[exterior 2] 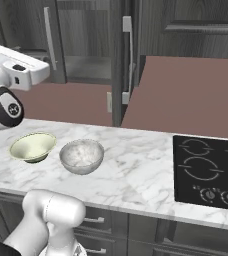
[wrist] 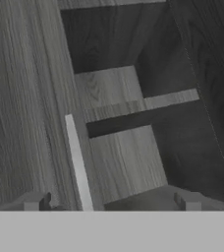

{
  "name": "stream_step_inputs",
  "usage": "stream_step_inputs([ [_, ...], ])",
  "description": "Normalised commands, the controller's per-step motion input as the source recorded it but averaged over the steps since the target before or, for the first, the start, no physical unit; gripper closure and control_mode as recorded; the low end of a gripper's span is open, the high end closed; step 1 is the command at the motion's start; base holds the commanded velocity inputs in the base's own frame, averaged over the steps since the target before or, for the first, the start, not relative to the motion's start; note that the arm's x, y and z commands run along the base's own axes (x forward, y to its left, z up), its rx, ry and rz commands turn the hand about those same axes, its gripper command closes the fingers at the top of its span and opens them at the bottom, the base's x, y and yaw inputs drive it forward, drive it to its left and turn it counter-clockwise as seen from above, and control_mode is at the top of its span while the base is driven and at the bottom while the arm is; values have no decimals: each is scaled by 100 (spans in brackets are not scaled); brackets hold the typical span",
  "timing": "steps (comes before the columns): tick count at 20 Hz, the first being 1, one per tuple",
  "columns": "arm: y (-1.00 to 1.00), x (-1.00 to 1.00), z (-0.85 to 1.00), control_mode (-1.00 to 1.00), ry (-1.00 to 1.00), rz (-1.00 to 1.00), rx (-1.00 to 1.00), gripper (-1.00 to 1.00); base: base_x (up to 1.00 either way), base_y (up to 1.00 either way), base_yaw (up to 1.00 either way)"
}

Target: Open the cabinet. Pick the bowls from the counter and place them in the cabinet. Then close the cabinet.

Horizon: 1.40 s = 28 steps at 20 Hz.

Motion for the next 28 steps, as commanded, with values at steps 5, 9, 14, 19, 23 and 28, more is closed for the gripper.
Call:
stream_step_inputs([
  [5,15,22,-1,-100,0,2,-12,-100,0,0,0],
  [9,36,24,-18,-100,0,4,-8,-100,0,0,0],
  [14,12,31,-14,-100,-1,2,0,-100,0,0,0],
  [19,1,53,0,-100,-5,6,-1,-100,0,0,0],
  [23,0,50,0,-100,-5,7,-1,-100,0,0,0],
  [28,0,46,0,-100,-4,5,0,-100,0,0,0],
])
